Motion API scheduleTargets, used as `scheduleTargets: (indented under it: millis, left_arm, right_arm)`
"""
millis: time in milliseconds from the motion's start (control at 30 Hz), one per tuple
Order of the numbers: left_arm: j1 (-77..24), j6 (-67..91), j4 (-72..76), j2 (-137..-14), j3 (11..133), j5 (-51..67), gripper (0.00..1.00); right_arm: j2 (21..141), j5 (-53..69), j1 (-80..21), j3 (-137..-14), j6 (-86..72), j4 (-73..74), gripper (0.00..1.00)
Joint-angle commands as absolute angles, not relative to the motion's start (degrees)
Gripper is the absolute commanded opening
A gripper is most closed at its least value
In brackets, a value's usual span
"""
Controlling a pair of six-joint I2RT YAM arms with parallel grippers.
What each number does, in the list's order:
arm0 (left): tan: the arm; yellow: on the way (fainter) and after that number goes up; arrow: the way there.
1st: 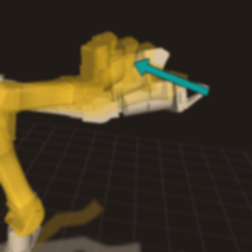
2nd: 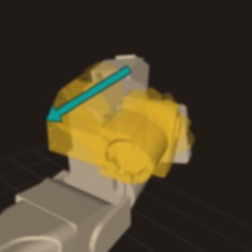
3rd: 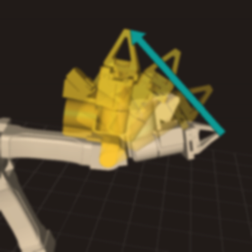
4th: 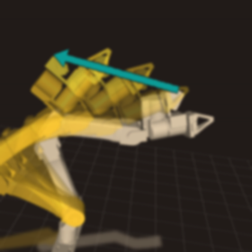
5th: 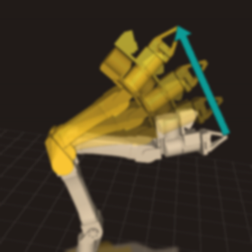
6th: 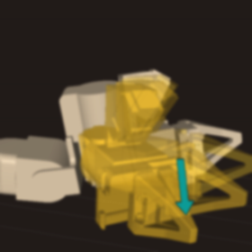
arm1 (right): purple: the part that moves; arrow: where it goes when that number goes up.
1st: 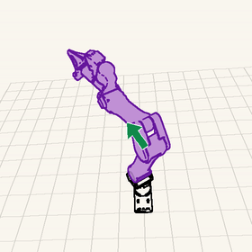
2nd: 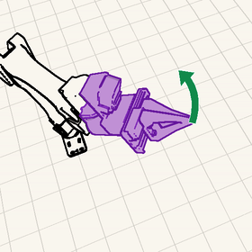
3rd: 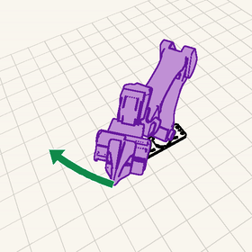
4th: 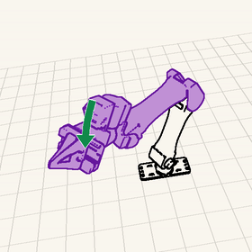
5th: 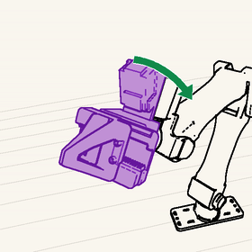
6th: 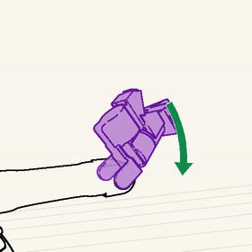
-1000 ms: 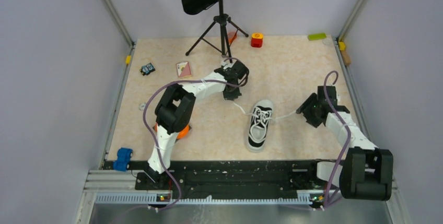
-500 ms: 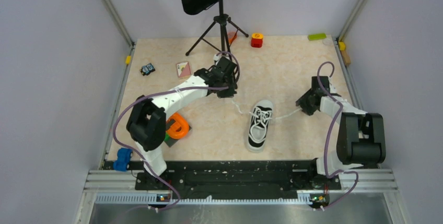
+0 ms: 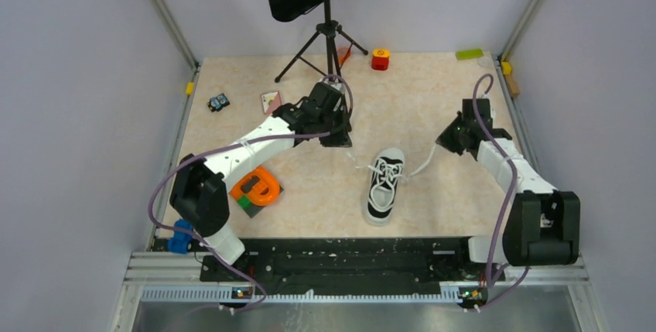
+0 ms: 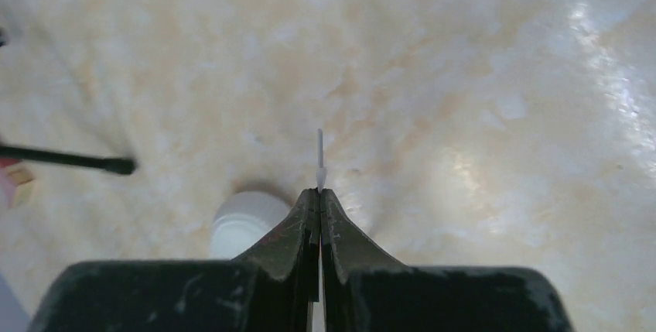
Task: Tie the shoes
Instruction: Cross the shoelace with the shoelace.
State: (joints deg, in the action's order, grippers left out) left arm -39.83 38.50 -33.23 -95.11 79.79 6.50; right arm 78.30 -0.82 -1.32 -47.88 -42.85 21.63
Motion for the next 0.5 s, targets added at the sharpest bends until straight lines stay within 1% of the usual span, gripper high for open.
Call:
scheduleTargets:
  millis: [0,133,200,333,467]
  left_arm:
    - [-39.9,35.35,-32.83,-91.98,83.36,10.17,0.0]
    - [-39.82,33.55,-33.37,-90.33,83.68,9.77,0.0]
    - [-39.66,32.69,-32.91,-89.3,83.63,11.75,0.0]
    - [-39.47,29.86,-30.41,-86.38,83.26,17.74,0.0]
    - [-39.28,27.5,-28.69,-82.82,80.82,17.71,0.0]
  right_arm:
    - [71.9,6.28,-5.12,-56.64,-38.33,25.1,0.0]
    - [67.17,11.21,-9.27,-59.92,-39.02,24.76,0.0]
    - [66.01,13.8,-11.4,-61.71,-40.38,24.73,0.0]
    - [68.21,16.86,-16.88,-67.87,-43.69,29.35,0.0]
    - [69.75,18.03,-22.38,-67.01,-48.56,23.63,0.0]
